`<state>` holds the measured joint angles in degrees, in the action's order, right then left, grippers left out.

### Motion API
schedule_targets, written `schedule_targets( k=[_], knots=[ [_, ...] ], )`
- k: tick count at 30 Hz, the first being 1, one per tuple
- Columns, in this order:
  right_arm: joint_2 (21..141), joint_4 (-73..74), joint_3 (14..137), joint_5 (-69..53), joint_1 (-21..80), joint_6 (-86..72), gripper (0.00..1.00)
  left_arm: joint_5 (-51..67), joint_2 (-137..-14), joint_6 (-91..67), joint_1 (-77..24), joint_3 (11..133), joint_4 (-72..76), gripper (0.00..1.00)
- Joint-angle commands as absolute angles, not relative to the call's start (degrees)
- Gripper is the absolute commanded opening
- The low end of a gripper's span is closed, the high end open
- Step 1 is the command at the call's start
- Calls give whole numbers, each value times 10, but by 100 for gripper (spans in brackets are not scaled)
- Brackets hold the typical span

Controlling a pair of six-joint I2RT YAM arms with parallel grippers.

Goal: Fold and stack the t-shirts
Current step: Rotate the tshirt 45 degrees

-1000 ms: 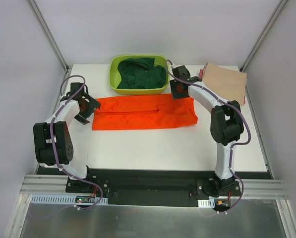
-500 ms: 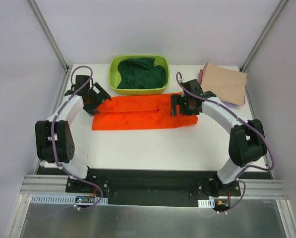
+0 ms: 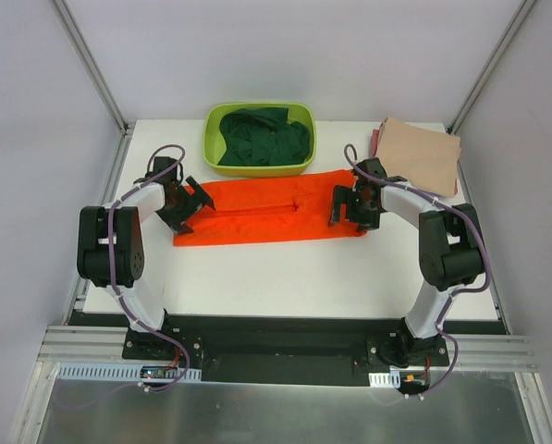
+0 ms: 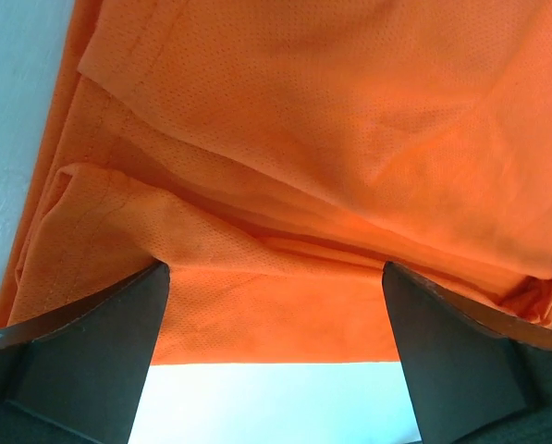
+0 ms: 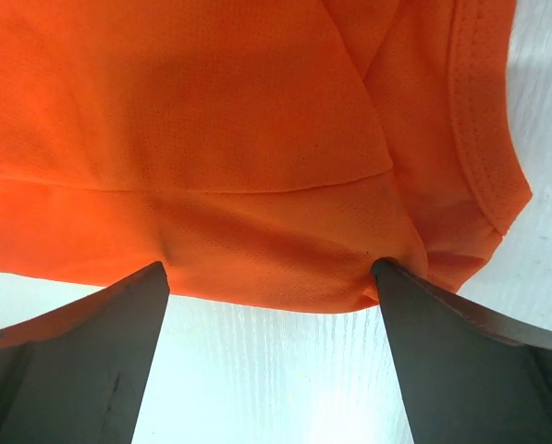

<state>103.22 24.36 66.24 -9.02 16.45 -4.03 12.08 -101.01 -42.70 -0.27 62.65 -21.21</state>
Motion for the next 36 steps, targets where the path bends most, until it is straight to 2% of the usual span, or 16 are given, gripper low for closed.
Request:
schedule_targets(
  k=[1, 8, 13, 17, 20, 22, 25, 29, 34, 36],
  knots=[
    [1077, 236, 686, -102, 155, -42, 96, 132, -965, -407, 2, 557, -225, 99],
    [1127, 256, 790, -100, 141, -8, 96, 181, -800, -437, -24, 369, -228, 99],
    [1175, 283, 866, -95, 137, 25, 96, 218, -653, -467, -49, 287, -238, 99],
    [1156, 286, 879, -92, 138, 45, 96, 199, -585, -454, -49, 307, -264, 99],
    [1102, 296, 875, -75, 145, 57, 96, 138, -565, -415, -49, 363, -310, 99],
    [1058, 316, 862, -48, 168, 74, 96, 58, -561, -409, -47, 396, -350, 99],
    [992, 316, 817, -4, 236, 104, 96, 4, -569, -409, -10, 414, -358, 99],
    [953, 289, 775, -13, 382, 122, 96, -37, -610, -439, 42, 419, -332, 99],
    [1002, 213, 808, -35, 594, 149, 98, -1, -670, -417, 101, 398, -265, 99],
    [1036, 187, 842, -40, 656, 160, 99, 37, -685, -401, 110, 377, -212, 90]
  ],
)
